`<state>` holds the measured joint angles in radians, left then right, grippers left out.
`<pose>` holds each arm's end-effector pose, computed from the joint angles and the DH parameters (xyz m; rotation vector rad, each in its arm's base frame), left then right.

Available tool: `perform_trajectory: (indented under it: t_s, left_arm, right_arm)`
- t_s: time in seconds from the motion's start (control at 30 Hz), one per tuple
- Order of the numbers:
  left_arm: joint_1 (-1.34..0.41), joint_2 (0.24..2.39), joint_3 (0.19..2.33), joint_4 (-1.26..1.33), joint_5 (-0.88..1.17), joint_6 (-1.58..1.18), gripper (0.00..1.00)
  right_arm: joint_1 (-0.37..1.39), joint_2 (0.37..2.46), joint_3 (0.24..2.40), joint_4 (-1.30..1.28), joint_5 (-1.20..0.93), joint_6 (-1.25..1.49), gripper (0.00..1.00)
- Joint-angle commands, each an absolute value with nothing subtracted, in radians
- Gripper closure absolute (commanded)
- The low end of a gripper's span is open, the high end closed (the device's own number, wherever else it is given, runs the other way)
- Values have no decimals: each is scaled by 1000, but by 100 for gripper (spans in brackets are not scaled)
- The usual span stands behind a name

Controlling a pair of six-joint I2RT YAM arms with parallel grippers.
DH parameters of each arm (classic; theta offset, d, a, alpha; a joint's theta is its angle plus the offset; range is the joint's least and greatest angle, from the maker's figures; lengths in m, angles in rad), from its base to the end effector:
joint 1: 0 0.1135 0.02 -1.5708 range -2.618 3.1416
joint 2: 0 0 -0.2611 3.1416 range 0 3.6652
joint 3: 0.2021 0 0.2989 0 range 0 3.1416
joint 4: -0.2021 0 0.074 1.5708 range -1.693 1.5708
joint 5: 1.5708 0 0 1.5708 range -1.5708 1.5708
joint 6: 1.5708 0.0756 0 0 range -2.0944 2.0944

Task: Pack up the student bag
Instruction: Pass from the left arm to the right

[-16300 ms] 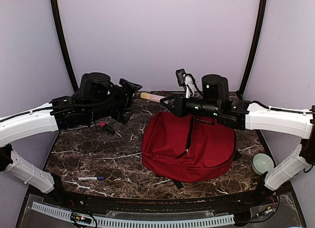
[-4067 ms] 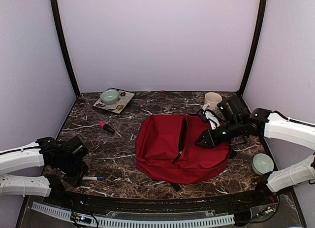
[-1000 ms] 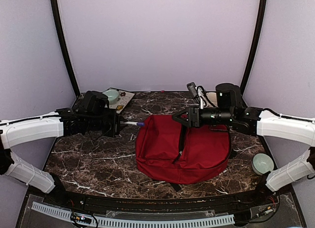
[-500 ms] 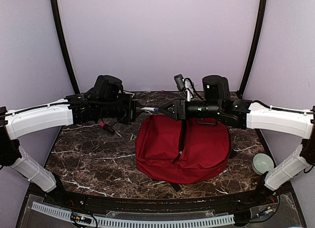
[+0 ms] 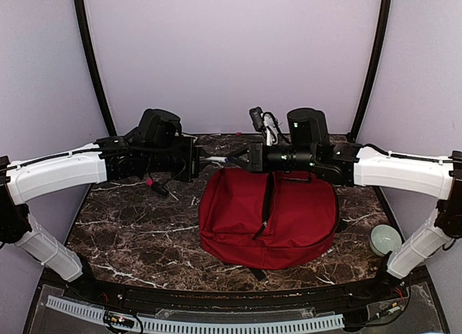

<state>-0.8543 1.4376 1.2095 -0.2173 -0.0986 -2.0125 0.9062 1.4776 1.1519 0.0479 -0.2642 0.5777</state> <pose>0.2807 -0.3109 0.3002 -1.4199 2.0307 -1.5307 0.2519 0.3535 0.2963 -0.5330 1.9702 1.2346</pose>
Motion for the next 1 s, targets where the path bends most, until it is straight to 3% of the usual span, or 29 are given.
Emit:
perform_trajectory:
  t_s: [0.0,0.17,0.43,0.6,0.97]
  left_arm:
    - [-863,1399,1217,-235,-115,-2017,100]
    - [-868,1392,1214,-239,-126,-2014,100]
    - [-868,1387,1208,-241,-144,-2019,100]
    - [-868,1389,1210,-238,-147,-2019,100]
    - [-871,1388,1213,-244,-159,-2013,100]
  right_arm:
    - [920,1496,1210,84,-247,583,78]
    - [926,1516,1231,70,-254,581,83]
    - [935,1525,1239,39,-266,573,67]
    - [934,1522,1238,28,-259,565,80]
    - [934,1535,1242,4,-255,555,88]
